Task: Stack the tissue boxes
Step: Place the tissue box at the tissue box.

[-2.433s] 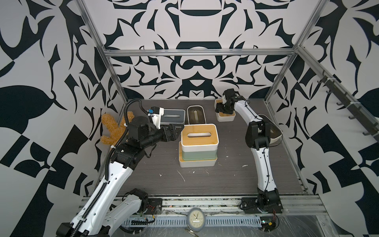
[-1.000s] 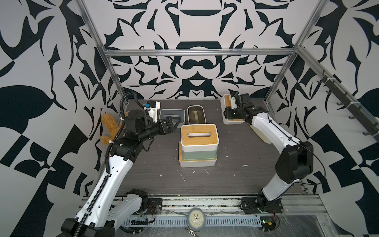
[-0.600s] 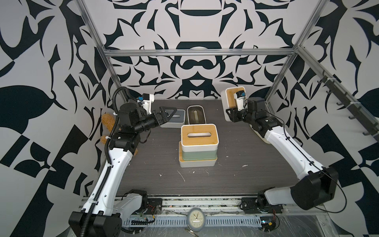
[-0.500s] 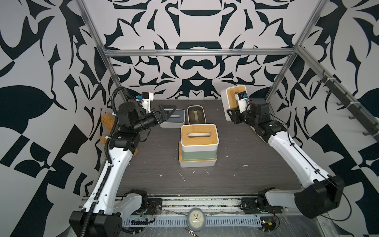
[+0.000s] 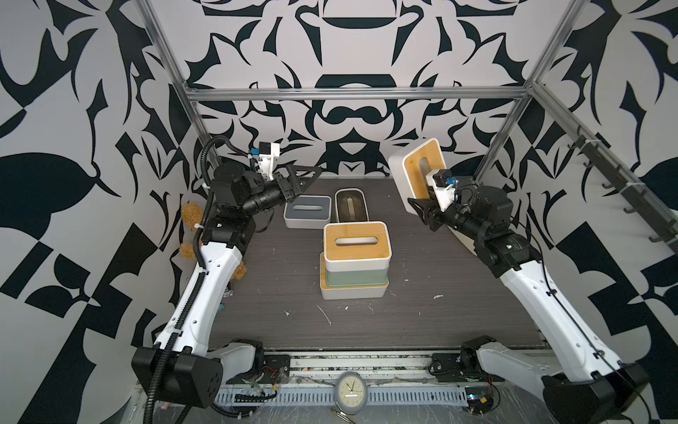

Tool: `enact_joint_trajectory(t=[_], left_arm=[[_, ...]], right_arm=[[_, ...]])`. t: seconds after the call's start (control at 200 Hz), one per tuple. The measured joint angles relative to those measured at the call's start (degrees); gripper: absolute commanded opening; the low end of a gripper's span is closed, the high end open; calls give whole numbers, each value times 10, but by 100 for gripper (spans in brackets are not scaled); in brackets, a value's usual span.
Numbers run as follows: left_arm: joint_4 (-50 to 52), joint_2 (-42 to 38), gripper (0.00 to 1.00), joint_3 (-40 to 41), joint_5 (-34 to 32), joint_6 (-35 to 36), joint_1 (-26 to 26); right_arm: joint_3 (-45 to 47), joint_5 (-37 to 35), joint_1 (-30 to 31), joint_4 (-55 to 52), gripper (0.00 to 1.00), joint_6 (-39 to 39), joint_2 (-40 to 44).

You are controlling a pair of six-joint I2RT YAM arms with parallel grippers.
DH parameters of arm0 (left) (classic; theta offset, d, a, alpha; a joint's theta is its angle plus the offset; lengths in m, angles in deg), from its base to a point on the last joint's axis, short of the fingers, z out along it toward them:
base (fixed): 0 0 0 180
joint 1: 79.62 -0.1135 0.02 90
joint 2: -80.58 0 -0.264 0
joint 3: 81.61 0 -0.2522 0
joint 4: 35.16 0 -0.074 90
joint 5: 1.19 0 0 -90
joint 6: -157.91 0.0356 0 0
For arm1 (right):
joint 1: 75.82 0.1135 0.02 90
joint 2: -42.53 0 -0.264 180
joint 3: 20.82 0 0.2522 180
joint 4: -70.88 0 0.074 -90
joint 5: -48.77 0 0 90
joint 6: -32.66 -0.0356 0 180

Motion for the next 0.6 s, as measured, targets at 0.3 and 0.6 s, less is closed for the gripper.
enact_joint_trajectory(t=[0.3, 0.6], left_arm=[[209, 87, 99, -199, -44, 168, 118], [318, 135, 99, -273, -57, 238, 154]], right_arm=[[-51, 69, 31, -116, 15, 120, 3], [-79, 87, 56, -166, 16, 186, 7]])
